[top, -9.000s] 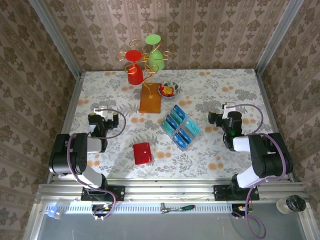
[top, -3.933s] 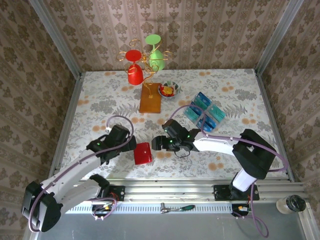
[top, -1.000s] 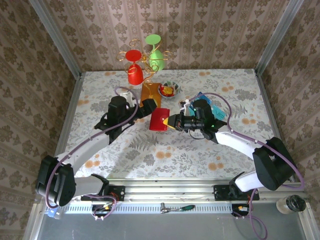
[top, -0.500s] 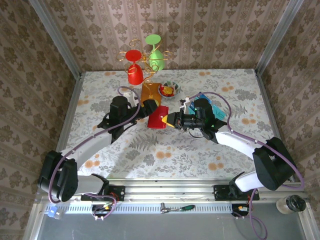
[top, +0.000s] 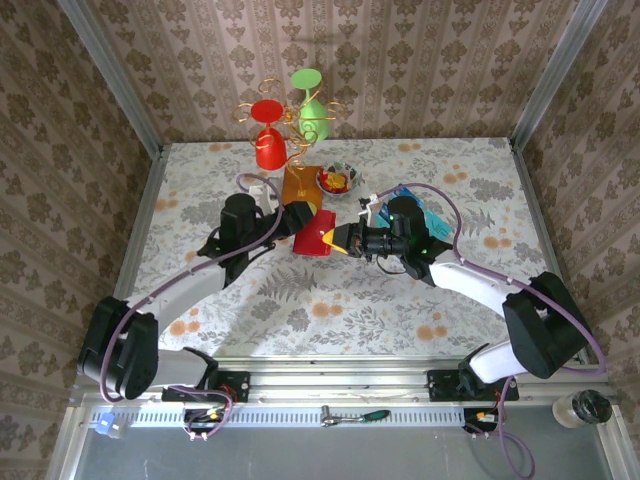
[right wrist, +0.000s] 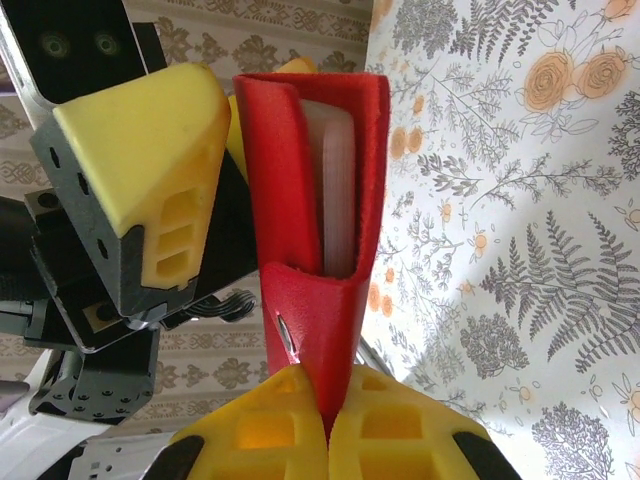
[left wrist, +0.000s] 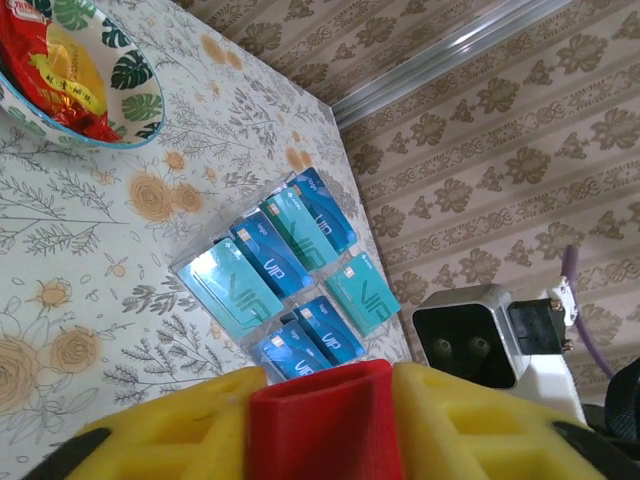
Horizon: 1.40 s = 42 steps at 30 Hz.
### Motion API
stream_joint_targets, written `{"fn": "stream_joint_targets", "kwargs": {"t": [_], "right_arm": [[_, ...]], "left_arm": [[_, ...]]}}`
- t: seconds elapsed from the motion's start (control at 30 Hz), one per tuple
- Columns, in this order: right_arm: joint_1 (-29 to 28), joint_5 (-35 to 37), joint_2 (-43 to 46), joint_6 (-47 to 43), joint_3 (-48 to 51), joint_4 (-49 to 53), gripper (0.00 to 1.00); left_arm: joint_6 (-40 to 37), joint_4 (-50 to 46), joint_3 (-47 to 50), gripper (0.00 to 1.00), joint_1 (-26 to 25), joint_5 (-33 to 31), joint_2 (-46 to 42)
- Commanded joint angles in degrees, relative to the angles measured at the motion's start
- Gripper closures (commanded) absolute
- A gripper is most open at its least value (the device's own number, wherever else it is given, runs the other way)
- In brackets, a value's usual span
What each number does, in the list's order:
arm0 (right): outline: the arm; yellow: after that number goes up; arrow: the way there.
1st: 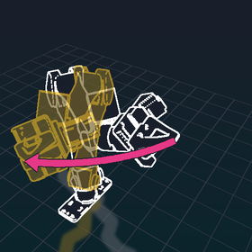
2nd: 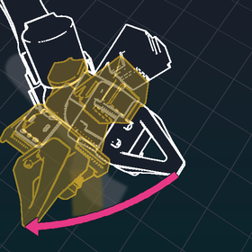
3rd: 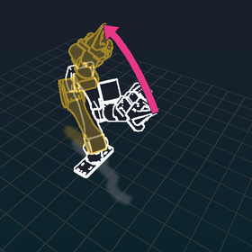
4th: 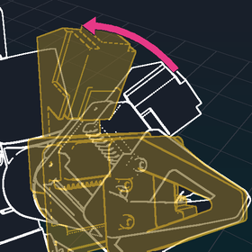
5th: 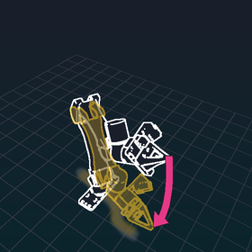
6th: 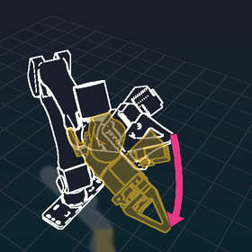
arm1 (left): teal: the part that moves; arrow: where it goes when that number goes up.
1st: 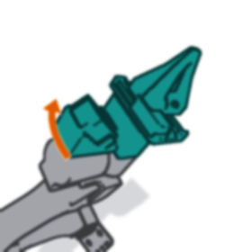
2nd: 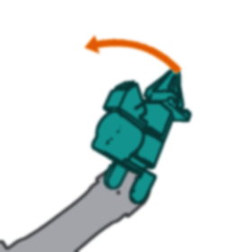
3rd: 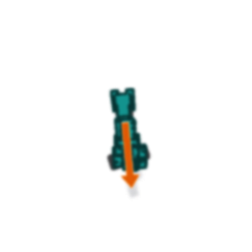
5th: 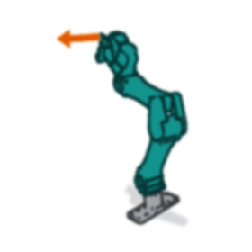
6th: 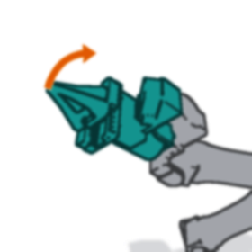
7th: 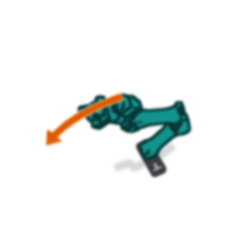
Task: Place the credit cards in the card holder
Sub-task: Pass the card holder, then open the button on the card holder.
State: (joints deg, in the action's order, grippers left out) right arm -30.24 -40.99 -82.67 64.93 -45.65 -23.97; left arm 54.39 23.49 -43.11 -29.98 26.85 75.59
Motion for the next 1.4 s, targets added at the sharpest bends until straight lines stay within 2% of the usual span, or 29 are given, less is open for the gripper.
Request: {"fn": "stream_joint_targets", "kwargs": {"t": [0.0, 0.07, 0.13, 0.17, 0.2, 0.23, 0.3, 0.4, 0.6, 0.8, 0.93, 1.17, 1.37], "right_arm": [[0.27, -1.72, -0.96, 0.60, -2.01, -2.46, 1.00], [0.26, -1.77, -1.09, 0.55, -1.97, -2.25, 1.00], [0.35, -1.69, -1.18, -0.39, -2.11, -0.69, 0.99], [0.48, -1.31, -0.94, -1.53, -2.40, 1.53, 0.90], [0.68, -0.33, -0.32, -4.00, -3.04, 5.59, 0.77], [0.88, 1.43, 0.77, -7.64, -3.93, 11.50, 0.64], [0.71, 9.25, 3.44, -15.83, -6.94, 25.23, 0.50], [0.06, 19.53, 6.69, -22.07, -10.46, 37.34, 0.43], [-5.17, 31.82, 5.17, -27.41, -17.33, 47.20, 0.31], [-11.63, 40.09, -2.22, -30.46, -25.56, 51.67, 0.27], [-14.09, 42.37, -6.31, -31.43, -30.14, 52.53, 0.27], [-14.81, 44.23, -9.93, -31.26, -32.33, 50.81, 0.29], [-14.83, 52.82, -10.58, -30.73, -29.85, 50.91, 0.33]], "left_arm": [[0.51, 3.62, 0.66, 0.70, -0.61, 1.50, 0.48], [0.83, 4.35, 0.94, 0.77, -0.61, 1.21, 0.46], [1.31, 4.94, 1.23, 0.90, -0.61, 0.77, 0.30], [1.57, 5.06, 1.35, 0.95, -0.61, 0.46, 0.18], [1.75, 5.21, 1.60, 1.00, -0.68, -0.09, -0.07], [2.10, 5.11, 1.79, 1.00, -0.70, -0.64, -0.46], [2.55, 4.71, 2.56, 1.00, -0.78, -2.32, -1.34], [2.87, 2.92, 3.62, 1.00, -1.20, -5.76, -3.16], [5.16, -1.29, 4.60, 1.00, -2.42, -12.99, -6.22], [9.30, -1.29, 5.02, 1.00, -2.96, -15.94, -7.11], [9.26, -2.03, 4.22, 1.00, -3.42, -16.22, -6.99], [9.14, -2.05, 4.00, 1.00, -4.02, -16.43, -6.69], [9.33, -1.24, 4.27, 1.00, -4.54, -16.48, -6.33]]}}
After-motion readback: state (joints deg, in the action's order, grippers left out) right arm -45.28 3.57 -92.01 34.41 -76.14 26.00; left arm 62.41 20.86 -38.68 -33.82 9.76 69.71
